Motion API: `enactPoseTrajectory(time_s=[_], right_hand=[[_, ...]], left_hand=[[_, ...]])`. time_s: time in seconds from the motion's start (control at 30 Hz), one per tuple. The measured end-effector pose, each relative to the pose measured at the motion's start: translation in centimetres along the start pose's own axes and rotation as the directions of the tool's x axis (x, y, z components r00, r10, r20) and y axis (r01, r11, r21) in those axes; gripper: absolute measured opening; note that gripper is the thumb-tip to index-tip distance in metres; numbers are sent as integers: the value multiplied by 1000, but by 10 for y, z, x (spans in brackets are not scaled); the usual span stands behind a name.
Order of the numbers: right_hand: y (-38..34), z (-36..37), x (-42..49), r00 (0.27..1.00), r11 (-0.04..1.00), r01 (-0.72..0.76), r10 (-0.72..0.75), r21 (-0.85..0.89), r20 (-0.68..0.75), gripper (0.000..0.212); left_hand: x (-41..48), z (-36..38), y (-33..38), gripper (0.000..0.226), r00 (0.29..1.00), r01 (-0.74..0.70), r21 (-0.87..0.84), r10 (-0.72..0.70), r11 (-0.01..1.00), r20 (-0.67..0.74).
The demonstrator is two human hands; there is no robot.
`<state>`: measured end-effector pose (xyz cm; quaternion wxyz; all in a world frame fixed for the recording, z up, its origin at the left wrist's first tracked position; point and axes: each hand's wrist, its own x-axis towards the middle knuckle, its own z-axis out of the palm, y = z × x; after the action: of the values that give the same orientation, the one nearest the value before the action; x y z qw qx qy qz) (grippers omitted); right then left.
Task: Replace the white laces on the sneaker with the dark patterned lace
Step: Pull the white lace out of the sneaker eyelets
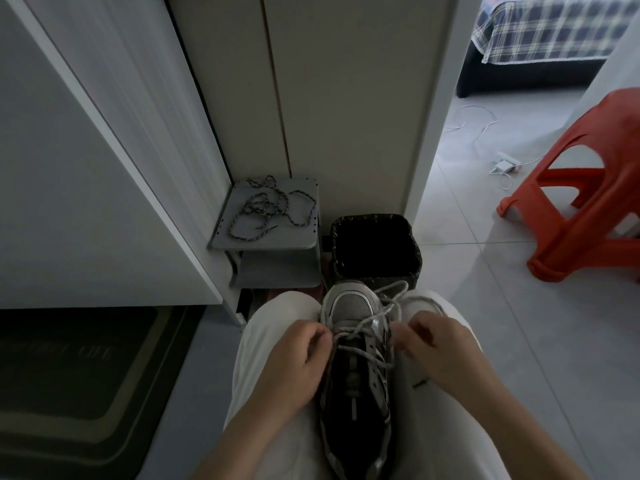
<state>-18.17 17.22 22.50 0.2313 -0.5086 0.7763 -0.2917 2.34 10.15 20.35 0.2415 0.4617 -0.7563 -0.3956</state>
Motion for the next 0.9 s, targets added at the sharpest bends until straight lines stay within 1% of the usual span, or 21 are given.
enactPoseTrajectory(time_s=[0.03,0.1,0.2,0.27,0.33,0.4,0.47,0.53,0.6,0.67,0.7,0.73,0.8,0.87,0.9], right_hand=[[0,1,-4,999,997,40,-40,-64,9,40],[-4,8,-8,994,991,104,-101,-78,45,40],[-11,20,-11,979,965,197,-184,-174,90,28],[-13,24,-13,979,958,203,-193,-205,65,19],[-19,27,-11,973,945,228,-230,-235,20,14],[-26,29,-8,960,922,264,-279,-282,-17,11],[-33,31,-5,943,894,308,-332,-325,-20,13],[-39,34,-2,934,866,335,-356,-372,12,17],[-40,38,1,938,847,333,-343,-416,53,23],[-39,39,2,945,843,318,-321,-434,69,25],[-38,39,2,946,843,314,-315,-436,73,25],[-38,40,2,947,843,313,-312,-438,75,25],[-37,41,1,947,838,313,-309,-446,85,24],[-35,41,1,950,845,306,-300,-438,85,22],[-34,41,1,952,854,300,-297,-425,75,21]], left_hand=[[3,1,0,4,1000,0,11,0,1000,-1],[8,1,2,4,1000,-1,44,1,999,11],[13,1,6,12,999,-9,114,5,993,39],[13,0,10,15,998,-61,245,57,968,23],[13,-1,17,13,992,-110,413,126,904,-13],[13,-1,22,12,988,-118,473,152,873,-34],[14,-3,24,12,993,-79,431,107,899,-42],[18,-6,24,11,999,-21,365,36,931,-36],[27,-9,22,13,997,48,283,-65,958,50],[38,-13,20,19,975,138,153,-161,979,152],[41,-15,19,21,967,173,78,-184,982,175],[43,-17,17,22,967,192,9,-191,981,170],[42,-19,13,23,980,180,-69,-173,981,101],[38,-20,6,20,990,133,-48,-130,990,52],[34,-19,4,17,991,114,-18,-113,993,68]])
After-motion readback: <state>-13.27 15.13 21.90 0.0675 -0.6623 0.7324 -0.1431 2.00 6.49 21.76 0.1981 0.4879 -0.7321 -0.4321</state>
